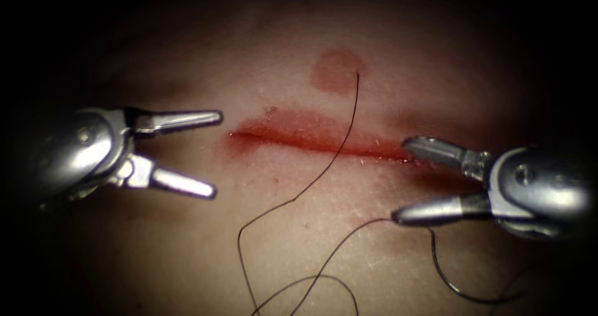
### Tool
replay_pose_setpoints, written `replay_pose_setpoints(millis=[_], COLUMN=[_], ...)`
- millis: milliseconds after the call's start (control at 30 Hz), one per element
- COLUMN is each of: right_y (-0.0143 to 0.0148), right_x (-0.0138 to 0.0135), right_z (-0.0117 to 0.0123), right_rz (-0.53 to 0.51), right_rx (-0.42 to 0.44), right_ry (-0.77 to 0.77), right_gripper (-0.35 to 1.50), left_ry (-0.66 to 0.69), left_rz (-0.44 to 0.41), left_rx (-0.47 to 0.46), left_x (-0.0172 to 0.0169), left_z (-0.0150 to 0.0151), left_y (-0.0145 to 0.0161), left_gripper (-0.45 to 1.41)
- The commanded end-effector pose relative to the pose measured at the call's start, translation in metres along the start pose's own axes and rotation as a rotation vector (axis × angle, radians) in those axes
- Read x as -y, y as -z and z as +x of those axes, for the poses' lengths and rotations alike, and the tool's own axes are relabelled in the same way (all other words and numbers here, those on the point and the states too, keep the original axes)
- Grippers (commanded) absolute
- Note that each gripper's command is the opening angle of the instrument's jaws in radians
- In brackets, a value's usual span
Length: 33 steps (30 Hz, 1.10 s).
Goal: Wound Closure
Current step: Short suture end cannot be grabbed. Pull suture through to try again.
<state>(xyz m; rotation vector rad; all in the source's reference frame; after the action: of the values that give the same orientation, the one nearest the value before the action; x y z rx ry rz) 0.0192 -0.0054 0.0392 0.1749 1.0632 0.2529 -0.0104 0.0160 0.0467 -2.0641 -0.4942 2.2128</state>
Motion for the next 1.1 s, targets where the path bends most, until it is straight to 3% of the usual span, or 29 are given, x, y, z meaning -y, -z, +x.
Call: replay_pose_setpoints(millis=[33, 267, 467, 633, 900, 1100], right_y=[-0.0004, -0.0001, -0.0014, -0.0030, -0.0047, -0.0051], right_x=[-0.0005, -0.0035, -0.0028, -0.0014, -0.0017, -0.0018], right_z=[0.0007, 0.0013, -0.0008, -0.0032, -0.0068, -0.0077], right_rz=[0.014, 0.101, 0.142, 0.161, 0.143, 0.140], right_rx=[-0.004, -0.033, -0.013, 0.021, 0.051, 0.057], right_ry=[0.028, 0.116, 0.195, 0.242, 0.299, 0.305], right_gripper=[1.41, 1.40, 1.33, 1.31, 1.28, 1.26], left_ry=[-0.033, -0.259, -0.323, -0.329, -0.148, -0.084], left_rz=[0.001, 0.044, 0.097, 0.123, 0.149, 0.114], left_rx=[0.003, 0.069, 0.142, 0.143, 0.116, 0.128], left_x=[0.0002, -0.0004, -0.0011, -0.0007, 0.0003, 0.0003], left_z=[-0.0008, -0.0007, -0.0006, -0.0016, -0.0043, -0.0061], left_y=[-0.0009, -0.0019, -0.0009, -0.0011, -0.0017, -0.0015], left_gripper=[0.31, 0.19, 0.10, 0.10, 0.11, 0.11])
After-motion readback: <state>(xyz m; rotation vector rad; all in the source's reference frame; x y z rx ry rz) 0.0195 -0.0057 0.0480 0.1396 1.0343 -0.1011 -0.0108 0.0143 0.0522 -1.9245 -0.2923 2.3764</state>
